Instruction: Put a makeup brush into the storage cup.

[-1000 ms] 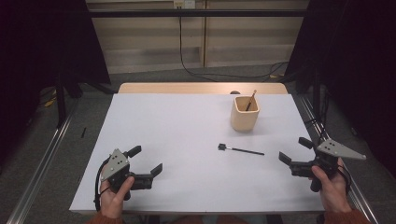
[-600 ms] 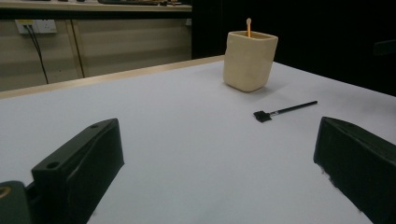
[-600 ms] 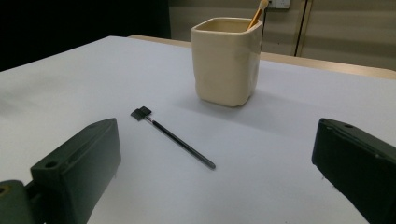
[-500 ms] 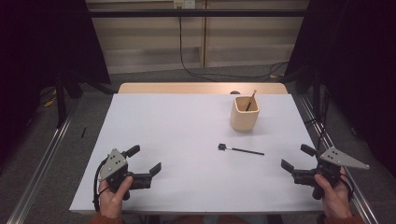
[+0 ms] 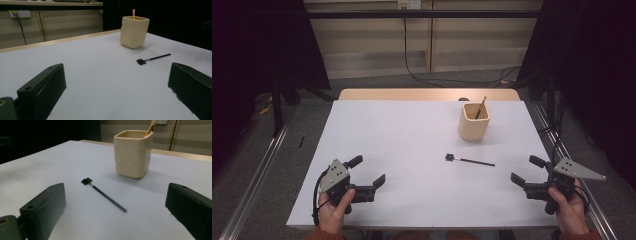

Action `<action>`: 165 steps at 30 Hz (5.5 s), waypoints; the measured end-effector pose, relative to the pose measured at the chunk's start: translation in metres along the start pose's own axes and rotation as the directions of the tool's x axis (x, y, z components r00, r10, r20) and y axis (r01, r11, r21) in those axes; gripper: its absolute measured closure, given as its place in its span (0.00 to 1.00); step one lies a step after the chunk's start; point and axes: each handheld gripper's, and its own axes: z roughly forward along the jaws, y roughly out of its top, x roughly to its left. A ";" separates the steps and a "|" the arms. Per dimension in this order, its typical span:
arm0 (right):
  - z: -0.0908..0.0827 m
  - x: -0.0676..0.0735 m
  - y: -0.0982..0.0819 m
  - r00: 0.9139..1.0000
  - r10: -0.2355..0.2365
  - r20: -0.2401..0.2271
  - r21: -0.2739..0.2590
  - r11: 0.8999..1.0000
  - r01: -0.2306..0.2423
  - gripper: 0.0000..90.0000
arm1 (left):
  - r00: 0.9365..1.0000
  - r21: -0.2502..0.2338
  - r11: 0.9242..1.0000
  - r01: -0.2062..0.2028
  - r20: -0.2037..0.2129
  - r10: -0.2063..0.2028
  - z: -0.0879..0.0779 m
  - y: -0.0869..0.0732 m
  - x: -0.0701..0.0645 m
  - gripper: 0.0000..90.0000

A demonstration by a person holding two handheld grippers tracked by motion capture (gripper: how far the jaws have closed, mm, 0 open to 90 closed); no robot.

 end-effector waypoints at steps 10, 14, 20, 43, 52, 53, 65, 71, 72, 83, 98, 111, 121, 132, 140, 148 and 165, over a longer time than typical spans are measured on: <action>0.013 0.002 0.015 0.998 -0.036 -0.048 -0.016 0.999 0.036 0.03 | 1.000 -0.005 1.000 -0.001 -0.007 0.000 -0.001 0.000 0.001 0.02; 0.022 0.004 0.028 0.996 -0.065 -0.057 -0.031 0.998 0.063 0.01 | 1.000 -0.005 1.000 0.004 -0.012 -0.004 -0.002 0.000 0.002 0.02; 0.043 0.002 0.040 0.992 -0.091 -0.091 -0.030 0.996 0.089 0.02 | 1.000 -0.019 1.000 0.013 -0.024 -0.014 -0.004 0.001 0.004 0.02; 0.095 0.001 0.083 0.978 -0.153 -0.139 -0.079 0.987 0.143 0.02 | 1.000 -0.013 1.000 0.011 -0.011 -0.011 -0.004 0.001 0.001 0.02; 0.106 -0.006 0.097 0.980 -0.162 -0.114 -0.098 0.984 0.151 0.02 | 1.000 -0.013 1.000 0.015 -0.014 -0.015 -0.003 0.001 0.002 0.02; 0.108 -0.007 0.099 0.981 -0.159 -0.109 -0.105 0.983 0.148 0.02 | 1.000 -0.013 1.000 0.015 -0.015 -0.015 -0.003 0.001 0.002 0.02; 0.125 -0.017 0.116 0.982 -0.155 -0.112 -0.108 0.984 0.143 0.01 | 1.000 -0.005 1.000 0.007 -0.016 -0.007 -0.001 0.001 0.003 0.02; 0.124 -0.020 0.118 0.977 -0.167 -0.129 -0.052 0.985 0.162 0.01 | 1.000 -0.004 1.000 0.010 -0.018 -0.010 -0.002 0.000 0.003 0.02; 0.123 -0.021 0.118 0.976 -0.165 -0.141 -0.033 0.986 0.162 0.01 | 1.000 -0.004 1.000 0.009 -0.017 -0.009 -0.001 0.000 0.003 0.02; 0.125 -0.026 0.116 0.975 -0.135 -0.175 0.175 0.971 0.165 0.04 | 1.000 0.003 1.000 0.009 -0.022 -0.009 -0.001 -0.001 0.008 0.02; 0.144 -0.021 0.101 0.947 -0.166 -0.273 0.382 0.885 0.265 0.18 | 1.000 0.014 1.000 0.015 -0.015 -0.015 0.001 -0.002 0.008 0.02; 0.155 -0.022 0.089 0.916 -0.119 -0.384 0.638 0.682 0.356 0.10 | 1.000 0.013 1.000 0.014 -0.014 -0.014 0.001 -0.002 0.008 0.02; 0.157 -0.028 0.081 0.911 -0.088 -0.404 0.741 0.553 0.382 0.07 | 1.000 0.024 1.000 0.001 -0.018 -0.001 0.002 -0.002 0.008 0.02; 0.169 -0.024 0.078 0.892 -0.104 -0.440 0.771 0.466 0.435 0.12 | 1.000 0.025 1.000 0.001 -0.021 -0.001 0.002 -0.002 0.008 0.02; 0.182 -0.018 0.075 0.875 -0.119 -0.469 0.741 0.487 0.463 0.36 | 1.000 0.024 1.000 -0.007 -0.018 0.007 0.002 -0.002 0.008 0.02; 0.196 -0.012 0.075 0.857 -0.134 -0.498 0.718 0.490 0.494 0.47 | 1.000 0.025 1.000 -0.008 -0.016 0.009 0.002 -0.002 0.008 0.02; 0.227 0.002 0.066 0.824 -0.124 -0.553 0.714 0.438 0.545 0.74 | 1.000 0.025 1.000 -0.007 -0.009 0.007 0.003 -0.002 0.007 0.02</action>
